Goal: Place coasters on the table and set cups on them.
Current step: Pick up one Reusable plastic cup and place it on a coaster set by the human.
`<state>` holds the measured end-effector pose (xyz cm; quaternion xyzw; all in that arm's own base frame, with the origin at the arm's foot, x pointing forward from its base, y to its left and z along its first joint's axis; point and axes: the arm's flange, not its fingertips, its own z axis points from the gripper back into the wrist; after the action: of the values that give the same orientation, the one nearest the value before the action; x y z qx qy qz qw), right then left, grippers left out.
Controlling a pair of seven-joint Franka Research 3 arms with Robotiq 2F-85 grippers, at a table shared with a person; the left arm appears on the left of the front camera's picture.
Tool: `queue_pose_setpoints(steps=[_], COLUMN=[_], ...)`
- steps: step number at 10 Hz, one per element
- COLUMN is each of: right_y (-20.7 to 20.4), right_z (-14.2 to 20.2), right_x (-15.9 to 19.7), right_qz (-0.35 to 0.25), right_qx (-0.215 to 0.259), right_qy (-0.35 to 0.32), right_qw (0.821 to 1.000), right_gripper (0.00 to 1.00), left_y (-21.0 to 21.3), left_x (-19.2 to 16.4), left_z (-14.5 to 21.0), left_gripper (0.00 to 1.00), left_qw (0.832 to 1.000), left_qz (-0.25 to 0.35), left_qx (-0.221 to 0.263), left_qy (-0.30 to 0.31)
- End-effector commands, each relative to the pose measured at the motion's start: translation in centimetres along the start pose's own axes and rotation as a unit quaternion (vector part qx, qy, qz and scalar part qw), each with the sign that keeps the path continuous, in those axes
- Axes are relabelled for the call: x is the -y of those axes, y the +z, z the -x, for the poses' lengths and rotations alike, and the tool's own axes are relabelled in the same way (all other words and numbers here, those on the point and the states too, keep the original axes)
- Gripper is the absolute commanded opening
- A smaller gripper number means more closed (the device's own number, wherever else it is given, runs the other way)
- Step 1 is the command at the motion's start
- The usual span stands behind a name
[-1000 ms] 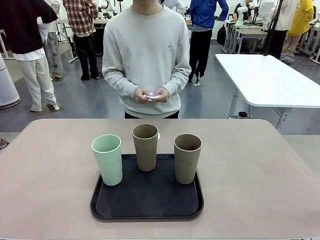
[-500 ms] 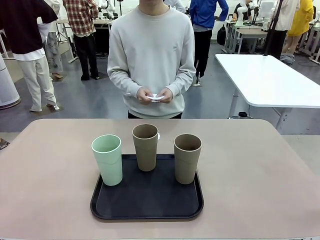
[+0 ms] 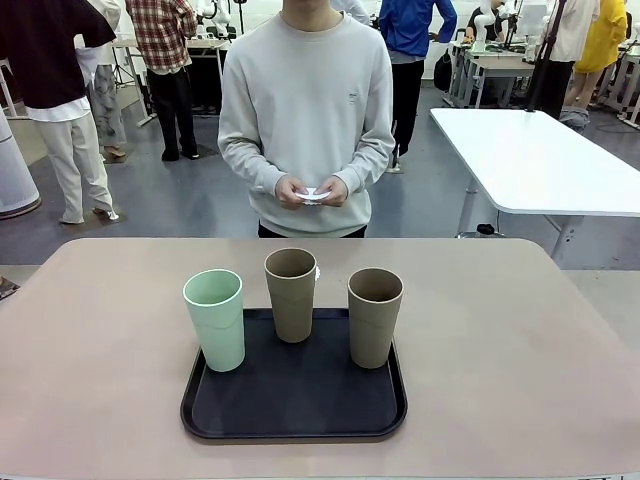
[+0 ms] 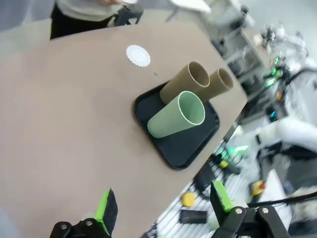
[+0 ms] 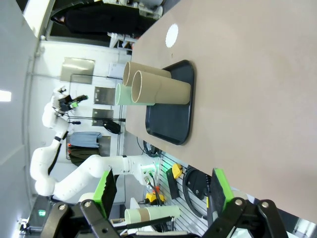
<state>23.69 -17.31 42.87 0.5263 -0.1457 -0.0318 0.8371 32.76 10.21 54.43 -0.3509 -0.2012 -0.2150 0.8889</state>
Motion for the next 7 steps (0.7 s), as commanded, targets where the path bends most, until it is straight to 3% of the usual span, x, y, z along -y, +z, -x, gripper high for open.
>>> queue_pose_setpoints(steps=[1, 2, 4, 7], right_y=[0.0, 0.0, 0.0, 0.0], right_z=[-0.3, -0.3, -0.3, -0.3], right_x=[0.1, 0.1, 0.1, 0.1], right_qz=[-0.001, -0.001, -0.001, -0.001], right_qx=[0.006, 0.006, 0.006, 0.006], right_qy=[0.001, 0.001, 0.001, 0.001], right_qw=[1.0, 1.0, 1.0, 1.0], right_gripper=[1.0, 1.0, 1.0, 1.0], left_y=[-2.3, -4.6, -9.5, -14.0], left_x=[2.8, 4.9, 7.5, 8.2], left_z=[-3.2, -4.0, -4.0, -2.7], left_gripper=[1.0, 1.0, 1.0, 1.0], left_qw=[0.977, 0.961, 0.932, 0.897], left_qz=[-0.096, -0.134, -0.126, -0.141], left_qx=[-0.025, -0.046, -0.124, -0.205], left_qy=[-0.187, -0.239, -0.317, -0.367])
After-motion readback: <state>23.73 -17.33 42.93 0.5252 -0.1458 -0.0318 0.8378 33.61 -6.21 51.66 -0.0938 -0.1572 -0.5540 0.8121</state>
